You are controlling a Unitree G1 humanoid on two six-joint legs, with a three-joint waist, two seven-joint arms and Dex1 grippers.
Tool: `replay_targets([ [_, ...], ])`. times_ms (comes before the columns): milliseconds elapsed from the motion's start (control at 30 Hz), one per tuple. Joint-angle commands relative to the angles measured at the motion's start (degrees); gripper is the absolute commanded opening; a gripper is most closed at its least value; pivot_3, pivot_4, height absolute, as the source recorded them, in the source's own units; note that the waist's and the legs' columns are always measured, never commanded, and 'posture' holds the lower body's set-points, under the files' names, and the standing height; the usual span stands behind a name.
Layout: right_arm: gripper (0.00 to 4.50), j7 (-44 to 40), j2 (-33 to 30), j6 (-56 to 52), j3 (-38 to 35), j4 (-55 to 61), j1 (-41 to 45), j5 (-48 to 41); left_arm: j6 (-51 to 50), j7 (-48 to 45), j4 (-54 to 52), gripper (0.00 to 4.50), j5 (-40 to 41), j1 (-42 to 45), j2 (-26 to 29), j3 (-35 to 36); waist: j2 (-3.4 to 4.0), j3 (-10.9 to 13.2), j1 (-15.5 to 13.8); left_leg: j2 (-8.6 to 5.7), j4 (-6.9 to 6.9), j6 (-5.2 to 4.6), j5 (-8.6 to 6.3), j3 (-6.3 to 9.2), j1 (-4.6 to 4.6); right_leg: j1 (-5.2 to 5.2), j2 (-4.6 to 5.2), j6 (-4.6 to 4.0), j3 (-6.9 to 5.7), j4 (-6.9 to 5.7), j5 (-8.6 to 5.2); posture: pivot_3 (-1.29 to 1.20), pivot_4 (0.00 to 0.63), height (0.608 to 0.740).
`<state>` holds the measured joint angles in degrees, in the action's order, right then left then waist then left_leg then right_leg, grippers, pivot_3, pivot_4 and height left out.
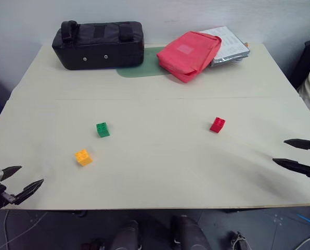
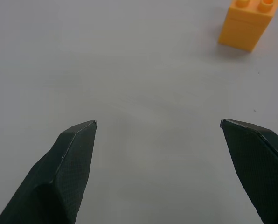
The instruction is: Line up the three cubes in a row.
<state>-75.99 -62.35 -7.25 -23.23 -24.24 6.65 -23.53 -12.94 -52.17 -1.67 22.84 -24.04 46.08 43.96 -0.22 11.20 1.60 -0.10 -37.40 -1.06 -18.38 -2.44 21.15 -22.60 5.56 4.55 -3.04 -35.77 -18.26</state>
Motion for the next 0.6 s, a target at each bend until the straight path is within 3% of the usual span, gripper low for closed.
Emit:
replay_targets([
  [33, 4.46, 0.54, 0.46, 1.13, -0.54, 0.01, 1.04, 0.03, 0.68, 0.18, -1.37, 4.47, 0.20, -1.00, -0.21, 1.60, 0.00, 0.00, 0.00, 0.00, 0.00, 0.00, 0.00, 0.00, 0.00, 0.00, 0.00, 0.00, 0.00, 0.00, 0.00, 0.00, 0.150, 0.740],
  [367, 4.46, 2.17, 0.74, 1.32, 1.24, 0.78, 3.84, 1.63, -2.23, 0.45, -4.11, 4.47, 2.10, 0.02, 0.31, 0.85, 0.00, 0.00, 0.01, 0.00, -0.01, 0.01, 0.01, 0.00, 0.00, 0.00, 0.00, 0.00, 0.00, -0.02, 0.00, 0.00, 0.150, 0.740],
  [600, 4.46, 4.06, 2.59, -5.70, 10.16, 4.10, 16.72, 3.57, -13.84, -2.36, -13.87, 4.47, 11.34, 7.77, 4.29, -4.59, 0.01, 0.00, 0.13, 0.00, -0.09, 0.13, 0.12, 0.00, -0.04, -0.01, 0.00, -0.01, 0.01, -0.18, 0.00, 0.00, 0.150, 0.740],
])
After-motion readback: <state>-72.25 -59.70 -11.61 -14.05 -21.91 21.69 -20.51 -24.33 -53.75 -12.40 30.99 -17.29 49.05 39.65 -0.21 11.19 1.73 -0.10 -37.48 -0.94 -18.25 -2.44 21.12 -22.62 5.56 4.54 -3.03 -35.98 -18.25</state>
